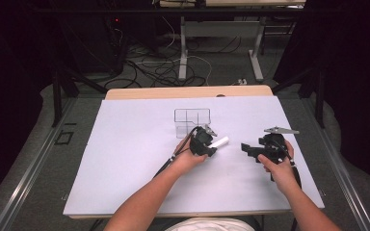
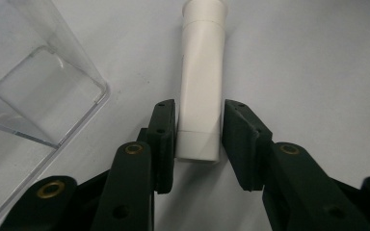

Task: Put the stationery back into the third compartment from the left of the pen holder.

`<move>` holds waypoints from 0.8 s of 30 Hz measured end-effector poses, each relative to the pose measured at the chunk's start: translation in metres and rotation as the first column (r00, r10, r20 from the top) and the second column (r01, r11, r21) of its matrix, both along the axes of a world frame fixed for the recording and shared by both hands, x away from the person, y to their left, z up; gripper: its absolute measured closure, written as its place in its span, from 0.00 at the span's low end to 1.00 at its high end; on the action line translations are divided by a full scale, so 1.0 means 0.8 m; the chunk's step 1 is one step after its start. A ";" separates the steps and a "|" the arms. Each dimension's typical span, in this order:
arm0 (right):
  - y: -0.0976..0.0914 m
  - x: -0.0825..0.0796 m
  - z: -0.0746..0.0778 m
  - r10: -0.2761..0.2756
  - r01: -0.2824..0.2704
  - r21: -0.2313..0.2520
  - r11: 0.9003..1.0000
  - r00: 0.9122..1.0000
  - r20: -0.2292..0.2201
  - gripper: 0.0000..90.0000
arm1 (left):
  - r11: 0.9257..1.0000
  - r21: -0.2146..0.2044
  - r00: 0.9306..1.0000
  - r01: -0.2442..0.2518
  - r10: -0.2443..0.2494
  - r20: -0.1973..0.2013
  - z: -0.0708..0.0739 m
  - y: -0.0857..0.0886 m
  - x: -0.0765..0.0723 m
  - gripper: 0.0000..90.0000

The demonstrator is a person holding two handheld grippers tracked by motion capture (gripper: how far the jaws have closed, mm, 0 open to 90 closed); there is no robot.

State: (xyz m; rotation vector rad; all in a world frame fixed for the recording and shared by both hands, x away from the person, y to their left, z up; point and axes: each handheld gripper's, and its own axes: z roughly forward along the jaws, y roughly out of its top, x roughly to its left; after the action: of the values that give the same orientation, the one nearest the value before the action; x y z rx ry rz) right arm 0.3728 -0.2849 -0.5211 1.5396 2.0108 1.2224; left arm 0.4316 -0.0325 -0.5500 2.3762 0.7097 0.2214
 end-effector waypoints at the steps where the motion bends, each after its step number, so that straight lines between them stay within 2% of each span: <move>1: 0.000 0.000 0.000 0.001 -0.001 0.000 1.000 1.000 0.001 0.17 | 1.000 0.001 1.000 0.003 -0.003 -0.003 0.000 0.000 0.000 0.77; 11: -0.001 0.000 0.000 0.000 0.000 -0.003 1.000 1.000 0.003 0.17 | 1.000 0.010 1.000 0.009 -0.009 -0.002 0.001 0.000 0.001 0.78; 24: -0.001 0.001 -0.001 -0.001 0.001 -0.005 1.000 1.000 -0.005 0.17 | 1.000 -0.013 1.000 0.013 -0.013 -0.020 0.000 0.003 0.004 0.79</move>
State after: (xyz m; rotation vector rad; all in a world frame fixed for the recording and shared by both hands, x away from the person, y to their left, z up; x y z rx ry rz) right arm 0.3734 -0.2860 -0.5220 1.5423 2.0143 1.2136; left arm 0.4348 -0.0302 -0.5499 2.3730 0.7023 0.1874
